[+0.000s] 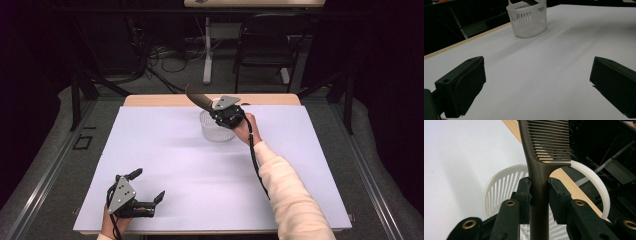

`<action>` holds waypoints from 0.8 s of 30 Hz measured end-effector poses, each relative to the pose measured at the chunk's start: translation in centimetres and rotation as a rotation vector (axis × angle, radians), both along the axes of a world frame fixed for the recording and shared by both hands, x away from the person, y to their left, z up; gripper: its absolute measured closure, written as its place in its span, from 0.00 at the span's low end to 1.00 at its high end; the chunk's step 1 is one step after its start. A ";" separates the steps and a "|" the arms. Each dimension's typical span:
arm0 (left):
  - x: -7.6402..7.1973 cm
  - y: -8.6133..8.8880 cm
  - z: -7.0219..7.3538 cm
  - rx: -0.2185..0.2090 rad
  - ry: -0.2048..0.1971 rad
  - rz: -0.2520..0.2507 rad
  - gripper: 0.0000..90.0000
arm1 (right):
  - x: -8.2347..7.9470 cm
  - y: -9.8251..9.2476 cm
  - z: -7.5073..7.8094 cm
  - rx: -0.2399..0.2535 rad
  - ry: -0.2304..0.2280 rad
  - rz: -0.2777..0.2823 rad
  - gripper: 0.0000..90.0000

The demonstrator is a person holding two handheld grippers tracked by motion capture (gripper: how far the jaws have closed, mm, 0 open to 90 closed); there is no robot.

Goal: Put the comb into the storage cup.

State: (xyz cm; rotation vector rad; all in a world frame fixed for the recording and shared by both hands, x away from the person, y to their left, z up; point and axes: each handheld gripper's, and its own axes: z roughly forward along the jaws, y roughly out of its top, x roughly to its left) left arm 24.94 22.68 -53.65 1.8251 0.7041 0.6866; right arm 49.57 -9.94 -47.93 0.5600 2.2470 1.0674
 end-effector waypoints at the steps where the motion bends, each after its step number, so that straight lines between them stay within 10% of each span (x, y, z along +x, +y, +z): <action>1: 0.0 0.0 0.0 0.001 0.000 0.000 0.00 | 0.0 0.0 0.0 0.000 0.000 0.000 0.79; 10: 0.0 0.0 0.0 0.000 0.000 0.000 0.00 | 0.0 0.1 -0.3 0.000 0.011 0.004 0.79; 24: 0.0 -0.1 0.0 0.000 -0.001 0.000 0.00 | -1.3 -1.0 1.4 0.079 0.112 -0.005 0.40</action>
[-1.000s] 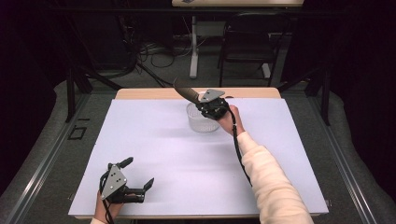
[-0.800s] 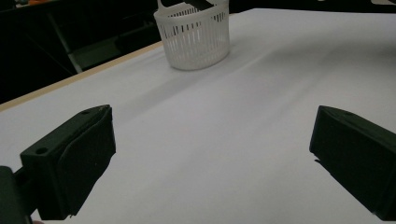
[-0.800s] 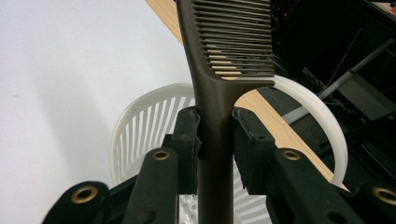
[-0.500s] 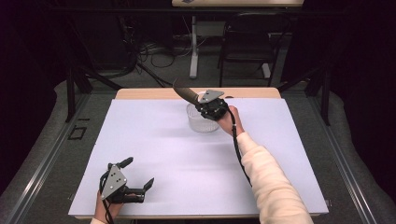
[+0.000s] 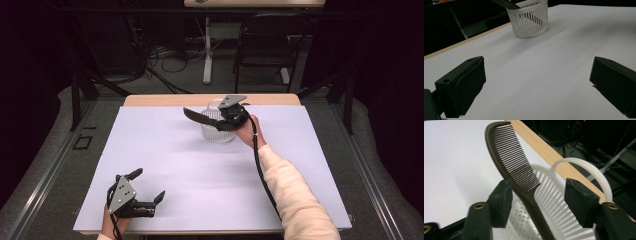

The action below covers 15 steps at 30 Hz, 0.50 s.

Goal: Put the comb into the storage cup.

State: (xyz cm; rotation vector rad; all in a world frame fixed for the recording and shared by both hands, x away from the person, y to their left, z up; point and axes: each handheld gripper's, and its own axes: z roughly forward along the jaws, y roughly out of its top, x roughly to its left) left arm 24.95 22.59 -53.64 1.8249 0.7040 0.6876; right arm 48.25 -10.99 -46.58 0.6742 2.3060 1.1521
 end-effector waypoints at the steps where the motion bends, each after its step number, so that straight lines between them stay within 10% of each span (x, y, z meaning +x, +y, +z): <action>1: 0.0 0.0 0.0 0.000 0.001 -0.001 0.00 | -0.1 0.0 0.1 0.001 0.010 -0.001 0.38; 15: 0.0 -0.1 0.0 -0.001 -0.001 -0.004 0.00 | -2.3 -1.3 1.6 -0.022 0.117 0.030 0.10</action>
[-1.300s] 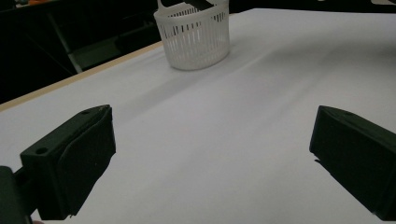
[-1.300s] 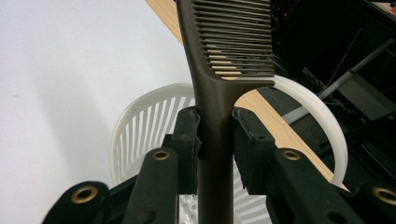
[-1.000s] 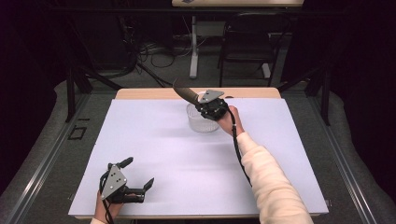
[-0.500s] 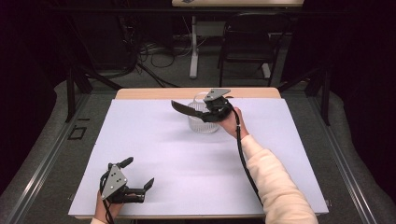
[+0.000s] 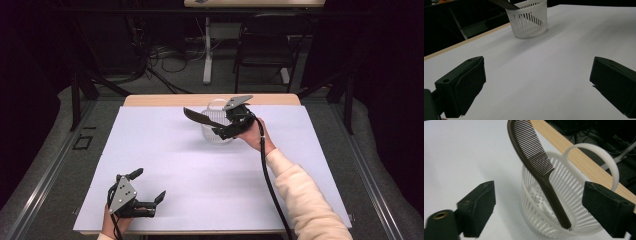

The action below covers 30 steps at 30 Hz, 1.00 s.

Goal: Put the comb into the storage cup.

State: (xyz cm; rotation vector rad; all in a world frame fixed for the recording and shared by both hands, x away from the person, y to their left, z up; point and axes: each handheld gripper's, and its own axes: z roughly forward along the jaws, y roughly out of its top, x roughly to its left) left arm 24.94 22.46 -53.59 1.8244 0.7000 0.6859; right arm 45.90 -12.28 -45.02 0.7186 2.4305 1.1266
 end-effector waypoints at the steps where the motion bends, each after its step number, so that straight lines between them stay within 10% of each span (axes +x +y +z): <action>1: 0.0 0.0 0.0 0.000 -0.001 0.001 0.00 | -0.2 -0.1 0.1 -0.003 0.002 0.002 0.09; 30: 0.0 0.0 0.0 0.009 0.000 0.008 0.00 | -5.2 -3.9 -0.6 -0.004 0.054 0.011 0.00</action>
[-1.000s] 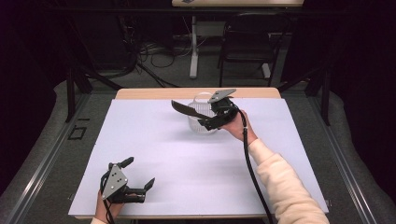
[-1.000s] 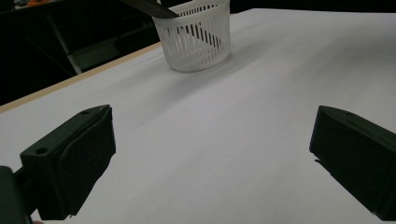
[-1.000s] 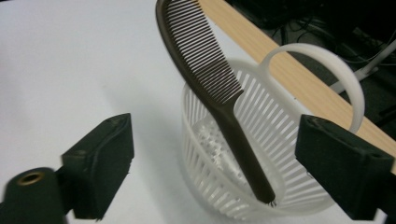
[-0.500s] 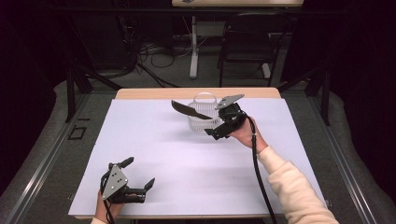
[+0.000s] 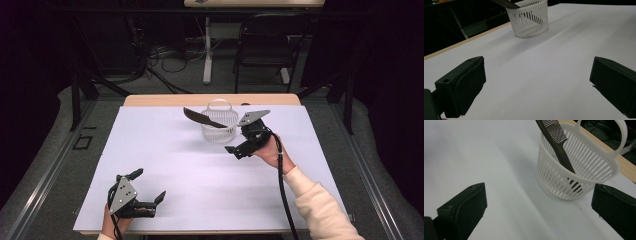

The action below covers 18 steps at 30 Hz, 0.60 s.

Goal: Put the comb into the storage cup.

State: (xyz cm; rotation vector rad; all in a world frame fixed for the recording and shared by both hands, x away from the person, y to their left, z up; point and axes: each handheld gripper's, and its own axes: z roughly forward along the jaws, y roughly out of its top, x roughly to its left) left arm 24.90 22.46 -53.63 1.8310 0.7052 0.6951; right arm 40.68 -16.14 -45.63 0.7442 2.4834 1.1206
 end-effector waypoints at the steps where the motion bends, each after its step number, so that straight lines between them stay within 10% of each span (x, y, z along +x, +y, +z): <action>1: 0.0 0.0 0.0 0.002 0.000 0.000 0.00 | -0.2 -0.1 -0.1 0.001 0.001 -0.001 0.00; 18: 0.0 0.0 0.0 0.005 0.001 -0.001 0.00 | -2.8 -2.2 -1.8 0.012 0.001 -0.028 0.00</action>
